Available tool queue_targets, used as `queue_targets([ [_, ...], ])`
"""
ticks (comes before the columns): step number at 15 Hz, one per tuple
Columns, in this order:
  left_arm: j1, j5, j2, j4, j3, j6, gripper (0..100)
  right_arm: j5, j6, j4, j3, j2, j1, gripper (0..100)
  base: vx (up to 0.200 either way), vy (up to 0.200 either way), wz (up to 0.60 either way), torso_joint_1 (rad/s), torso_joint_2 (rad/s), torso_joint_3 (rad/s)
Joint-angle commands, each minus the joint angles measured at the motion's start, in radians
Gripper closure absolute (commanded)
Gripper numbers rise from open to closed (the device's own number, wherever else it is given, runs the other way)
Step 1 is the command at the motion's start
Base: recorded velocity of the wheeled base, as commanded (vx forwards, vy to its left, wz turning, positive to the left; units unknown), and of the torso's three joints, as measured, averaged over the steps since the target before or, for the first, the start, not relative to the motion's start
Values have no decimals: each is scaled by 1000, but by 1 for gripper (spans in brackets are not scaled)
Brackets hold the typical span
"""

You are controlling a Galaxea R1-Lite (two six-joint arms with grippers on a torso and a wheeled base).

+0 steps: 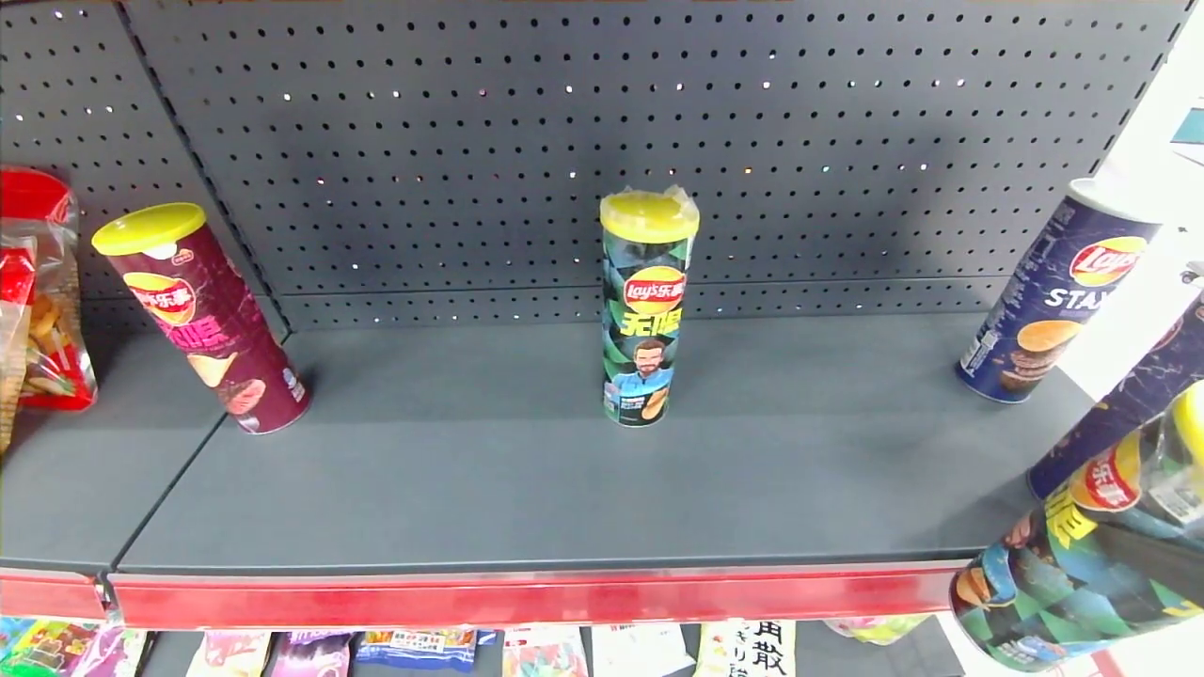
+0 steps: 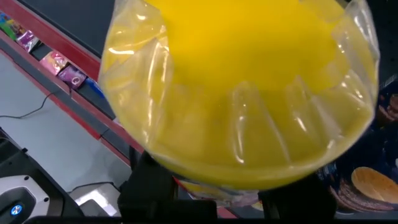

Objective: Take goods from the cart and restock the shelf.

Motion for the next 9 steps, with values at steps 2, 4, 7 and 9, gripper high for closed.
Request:
queue_targets([
  [2,-48,-104,454,0,-504,-48,0,2,3,-34,-57,72,0,100,0,0,0,0,0,0],
  [4,-98,-262,609,-15,-573,-3,0,5,9,-36,-97,101,2,100,0,0,0,0,0,0],
  [7,-184,-387,948,-54,-656,163,0,39,42,-36,-102,89,28,100,0,0,0,0,0,0],
  [9,-316,-387,1161,-161,-754,164,0,40,55,-36,-105,90,45,100,0,0,0,0,0,0],
])
